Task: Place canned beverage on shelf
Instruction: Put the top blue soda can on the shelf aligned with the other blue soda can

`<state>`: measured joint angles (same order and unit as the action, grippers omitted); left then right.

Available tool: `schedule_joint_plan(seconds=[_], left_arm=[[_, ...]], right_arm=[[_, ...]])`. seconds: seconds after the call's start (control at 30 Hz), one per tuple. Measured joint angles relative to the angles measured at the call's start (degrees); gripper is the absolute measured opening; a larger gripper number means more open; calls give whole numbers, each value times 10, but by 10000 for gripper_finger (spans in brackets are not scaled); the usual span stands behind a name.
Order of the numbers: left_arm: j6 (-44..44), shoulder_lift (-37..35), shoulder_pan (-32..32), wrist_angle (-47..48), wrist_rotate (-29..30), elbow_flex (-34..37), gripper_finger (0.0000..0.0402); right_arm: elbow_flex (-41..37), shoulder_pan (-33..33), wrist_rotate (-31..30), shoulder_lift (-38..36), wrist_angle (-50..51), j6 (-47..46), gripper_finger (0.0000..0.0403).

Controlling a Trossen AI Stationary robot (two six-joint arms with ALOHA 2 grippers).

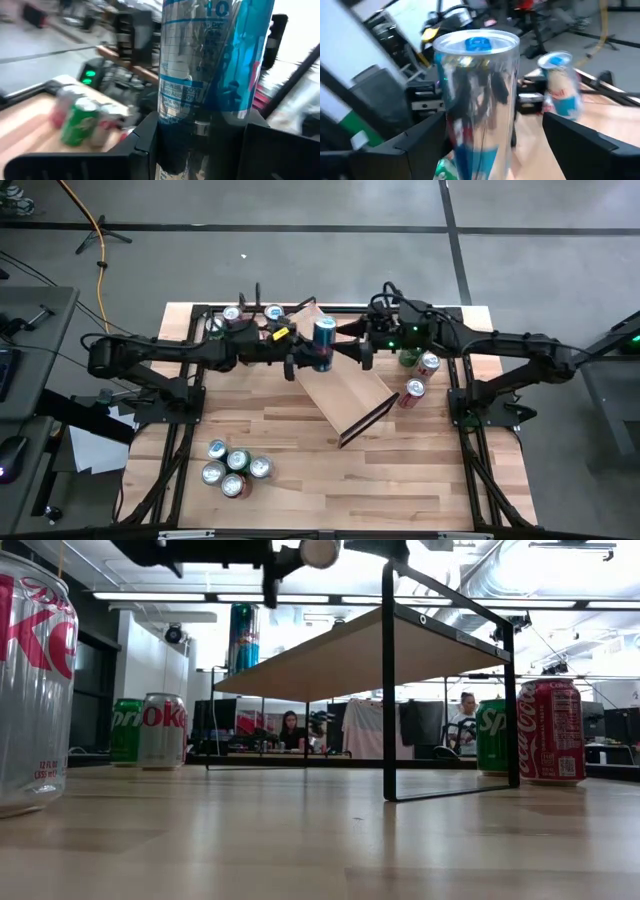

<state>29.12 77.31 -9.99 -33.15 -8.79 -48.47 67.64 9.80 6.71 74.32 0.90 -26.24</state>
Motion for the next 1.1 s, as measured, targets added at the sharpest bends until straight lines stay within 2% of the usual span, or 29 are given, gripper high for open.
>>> schedule_joint_plan(seconds=[0.17, 0.3, 0.4, 0.7, 0.97, 1.1], left_arm=[[-11, 12, -10, -3, -117, -16, 80], [-9, 11, -23, -36, -209, -17, 80], [-4, 12, -34, -64, -264, -17, 80], [9, 26, -48, -68, -306, -17, 80], [11, 26, -59, -72, -323, -17, 80], [13, 26, -61, -71, -329, -17, 80]], right_arm=[[37, 9, 93, 25, -4, 26, 317], [68, 12, 184, 42, -6, 40, 317], [91, 12, 227, 62, -5, 46, 317], [153, 7, 275, 125, -20, 57, 317], [171, 8, 313, 142, -23, 59, 316], [171, 9, 315, 142, -23, 60, 295]])
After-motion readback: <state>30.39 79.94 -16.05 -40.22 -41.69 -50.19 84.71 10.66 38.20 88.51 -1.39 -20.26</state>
